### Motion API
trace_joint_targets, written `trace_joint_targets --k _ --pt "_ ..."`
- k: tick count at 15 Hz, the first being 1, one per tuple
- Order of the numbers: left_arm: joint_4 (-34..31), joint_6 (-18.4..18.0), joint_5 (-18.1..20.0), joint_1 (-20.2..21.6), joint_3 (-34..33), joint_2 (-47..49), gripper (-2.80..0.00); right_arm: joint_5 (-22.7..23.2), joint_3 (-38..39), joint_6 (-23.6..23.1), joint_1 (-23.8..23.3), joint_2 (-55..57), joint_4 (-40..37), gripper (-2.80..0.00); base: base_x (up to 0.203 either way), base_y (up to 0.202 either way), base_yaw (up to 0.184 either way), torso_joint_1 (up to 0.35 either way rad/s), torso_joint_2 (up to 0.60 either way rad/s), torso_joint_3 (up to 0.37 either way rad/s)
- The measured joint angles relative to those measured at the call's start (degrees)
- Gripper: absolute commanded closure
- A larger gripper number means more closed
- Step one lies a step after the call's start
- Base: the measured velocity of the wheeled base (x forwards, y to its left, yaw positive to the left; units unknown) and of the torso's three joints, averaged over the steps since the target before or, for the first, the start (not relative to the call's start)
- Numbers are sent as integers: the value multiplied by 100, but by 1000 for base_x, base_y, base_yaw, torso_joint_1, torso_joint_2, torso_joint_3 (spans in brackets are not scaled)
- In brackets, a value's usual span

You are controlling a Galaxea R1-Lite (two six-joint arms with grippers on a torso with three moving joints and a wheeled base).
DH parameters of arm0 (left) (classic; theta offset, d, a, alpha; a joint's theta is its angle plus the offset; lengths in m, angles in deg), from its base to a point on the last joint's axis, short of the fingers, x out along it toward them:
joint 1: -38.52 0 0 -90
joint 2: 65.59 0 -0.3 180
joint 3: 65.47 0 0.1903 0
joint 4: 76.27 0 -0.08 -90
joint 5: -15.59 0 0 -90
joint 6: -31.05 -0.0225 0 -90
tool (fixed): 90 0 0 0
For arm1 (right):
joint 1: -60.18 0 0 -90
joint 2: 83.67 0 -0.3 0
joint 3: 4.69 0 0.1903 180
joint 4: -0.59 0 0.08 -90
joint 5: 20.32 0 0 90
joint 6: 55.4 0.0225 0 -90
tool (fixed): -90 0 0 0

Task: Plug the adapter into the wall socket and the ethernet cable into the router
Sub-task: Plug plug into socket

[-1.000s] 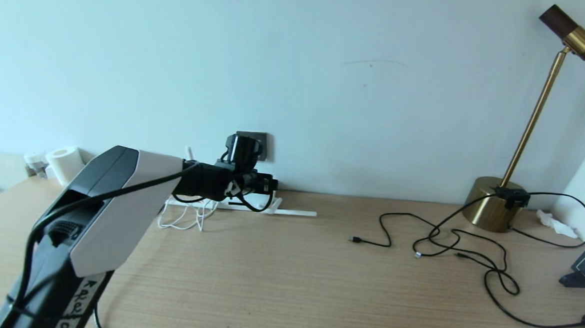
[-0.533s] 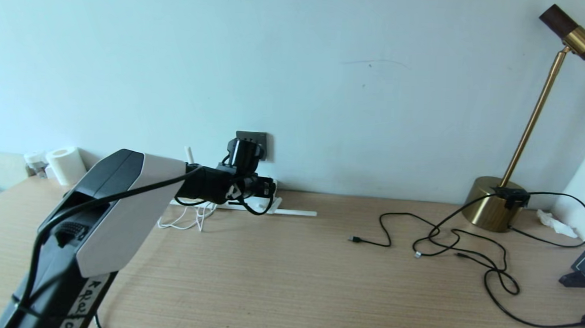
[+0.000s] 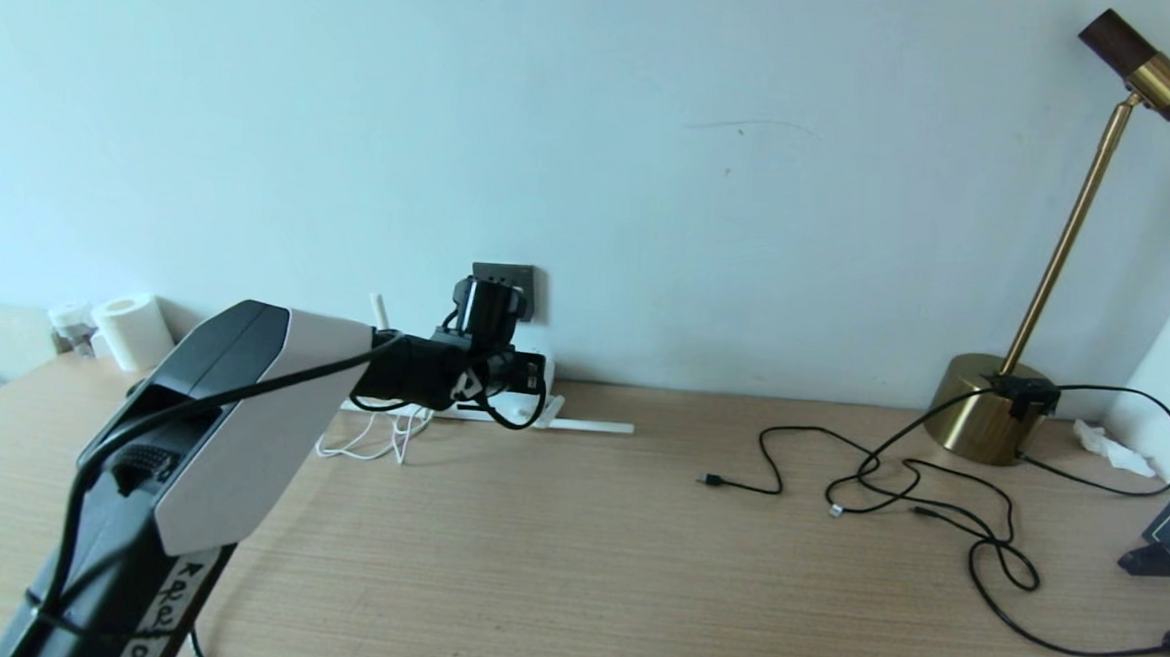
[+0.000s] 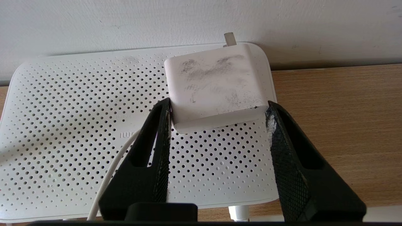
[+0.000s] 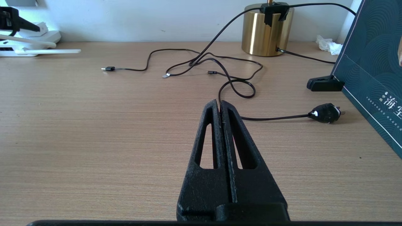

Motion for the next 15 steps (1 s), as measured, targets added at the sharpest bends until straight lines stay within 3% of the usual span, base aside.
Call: trace_joint_targets --k 3,5,15 --pt "9 0 -9 4 -248 -129 0 -2 0 0 -2 0 -2 0 0 0 0 0 0 0" --pt "22 -1 13 10 -771 -418 0 1 0 1 -2 0 -2 0 0 0 0 0 0 0" --pt "231 -210 507 70 -5806 -3824 0 0 0 1 0 0 -4 0 0 0 0 0 0 0"
